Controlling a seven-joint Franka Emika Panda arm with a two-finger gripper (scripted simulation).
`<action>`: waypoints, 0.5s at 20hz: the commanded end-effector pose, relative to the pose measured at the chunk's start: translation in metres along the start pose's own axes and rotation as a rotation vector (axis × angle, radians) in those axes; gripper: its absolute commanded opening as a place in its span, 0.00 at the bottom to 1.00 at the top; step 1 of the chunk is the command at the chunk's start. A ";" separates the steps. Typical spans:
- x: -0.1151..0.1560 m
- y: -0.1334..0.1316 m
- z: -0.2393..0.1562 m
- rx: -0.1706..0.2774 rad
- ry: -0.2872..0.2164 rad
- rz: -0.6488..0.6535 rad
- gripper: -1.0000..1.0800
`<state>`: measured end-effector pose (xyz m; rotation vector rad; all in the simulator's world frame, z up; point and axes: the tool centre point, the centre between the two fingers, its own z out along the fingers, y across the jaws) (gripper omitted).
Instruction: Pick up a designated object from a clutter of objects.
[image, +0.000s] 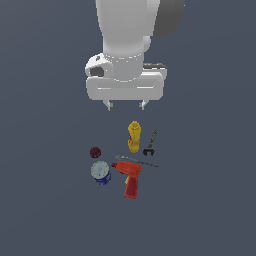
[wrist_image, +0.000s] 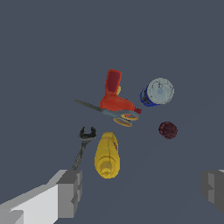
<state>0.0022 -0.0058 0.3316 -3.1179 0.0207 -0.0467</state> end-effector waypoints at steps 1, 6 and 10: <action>0.000 0.000 0.000 0.000 0.000 0.000 0.96; 0.000 0.008 0.002 0.002 0.002 0.008 0.96; -0.001 0.018 0.005 0.004 0.004 0.020 0.96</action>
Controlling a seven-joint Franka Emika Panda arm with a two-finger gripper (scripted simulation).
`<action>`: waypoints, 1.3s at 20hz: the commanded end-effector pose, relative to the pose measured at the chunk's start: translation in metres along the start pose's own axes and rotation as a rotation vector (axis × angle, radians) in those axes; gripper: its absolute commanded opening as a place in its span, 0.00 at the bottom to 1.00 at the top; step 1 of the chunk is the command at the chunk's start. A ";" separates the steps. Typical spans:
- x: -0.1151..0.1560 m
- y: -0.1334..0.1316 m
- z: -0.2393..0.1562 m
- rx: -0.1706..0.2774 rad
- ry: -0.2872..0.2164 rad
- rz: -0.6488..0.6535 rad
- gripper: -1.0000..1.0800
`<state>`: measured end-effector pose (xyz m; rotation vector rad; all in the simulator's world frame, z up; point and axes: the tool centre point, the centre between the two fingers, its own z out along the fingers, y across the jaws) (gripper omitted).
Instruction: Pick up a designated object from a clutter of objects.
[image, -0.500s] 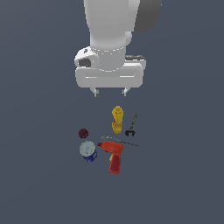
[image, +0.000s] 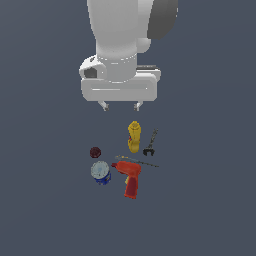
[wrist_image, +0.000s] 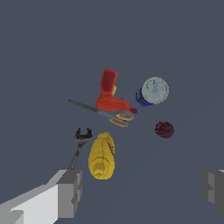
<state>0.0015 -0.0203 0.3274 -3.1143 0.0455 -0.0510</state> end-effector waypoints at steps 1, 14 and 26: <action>0.000 0.005 0.001 0.001 0.001 0.005 0.96; 0.014 0.012 0.017 -0.002 -0.002 -0.050 0.96; 0.061 0.043 0.083 -0.010 -0.015 -0.254 0.96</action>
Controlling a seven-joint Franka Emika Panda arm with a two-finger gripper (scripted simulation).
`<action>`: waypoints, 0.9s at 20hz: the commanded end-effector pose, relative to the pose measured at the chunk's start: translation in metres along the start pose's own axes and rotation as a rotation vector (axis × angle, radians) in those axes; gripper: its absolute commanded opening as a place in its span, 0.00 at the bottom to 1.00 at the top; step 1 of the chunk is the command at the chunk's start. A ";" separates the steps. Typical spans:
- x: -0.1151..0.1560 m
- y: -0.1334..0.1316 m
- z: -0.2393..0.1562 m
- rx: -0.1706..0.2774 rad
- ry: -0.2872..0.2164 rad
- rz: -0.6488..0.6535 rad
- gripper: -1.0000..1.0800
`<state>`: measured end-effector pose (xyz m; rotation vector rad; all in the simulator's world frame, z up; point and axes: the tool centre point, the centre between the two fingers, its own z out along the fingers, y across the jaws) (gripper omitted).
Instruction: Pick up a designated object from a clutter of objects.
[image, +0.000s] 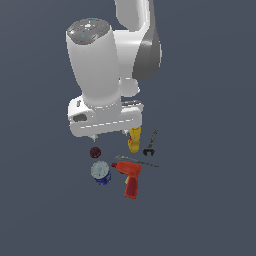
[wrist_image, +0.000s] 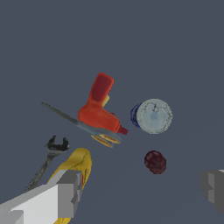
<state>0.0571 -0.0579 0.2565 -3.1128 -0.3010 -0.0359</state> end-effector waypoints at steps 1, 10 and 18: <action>0.009 0.011 0.019 -0.002 -0.004 -0.054 0.96; 0.031 0.045 0.087 -0.006 -0.017 -0.232 0.96; 0.037 0.062 0.124 -0.007 -0.024 -0.322 0.96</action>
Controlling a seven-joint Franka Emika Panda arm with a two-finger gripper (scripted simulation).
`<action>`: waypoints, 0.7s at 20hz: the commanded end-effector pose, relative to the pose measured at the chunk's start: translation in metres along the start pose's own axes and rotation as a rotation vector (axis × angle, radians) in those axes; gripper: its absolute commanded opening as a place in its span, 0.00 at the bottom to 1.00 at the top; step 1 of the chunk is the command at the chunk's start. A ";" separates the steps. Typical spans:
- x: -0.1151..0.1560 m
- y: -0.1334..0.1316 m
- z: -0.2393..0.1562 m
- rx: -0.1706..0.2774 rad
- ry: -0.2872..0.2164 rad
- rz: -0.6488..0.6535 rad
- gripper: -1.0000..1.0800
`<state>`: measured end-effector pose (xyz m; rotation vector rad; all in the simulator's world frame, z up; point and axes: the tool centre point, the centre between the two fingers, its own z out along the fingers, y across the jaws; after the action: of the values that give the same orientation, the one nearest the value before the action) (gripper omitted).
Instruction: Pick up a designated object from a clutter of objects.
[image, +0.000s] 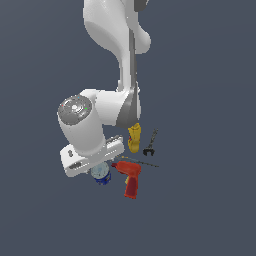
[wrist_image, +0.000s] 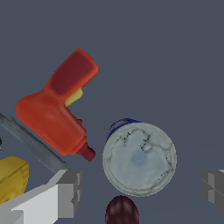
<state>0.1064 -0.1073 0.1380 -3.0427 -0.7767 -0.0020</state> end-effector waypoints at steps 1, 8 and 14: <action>0.001 0.004 0.008 -0.001 0.000 -0.021 0.96; 0.000 0.006 0.013 0.000 -0.002 -0.031 0.96; 0.000 0.006 0.032 -0.001 -0.002 -0.033 0.96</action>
<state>0.1098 -0.1124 0.1127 -3.0314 -0.8255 -0.0011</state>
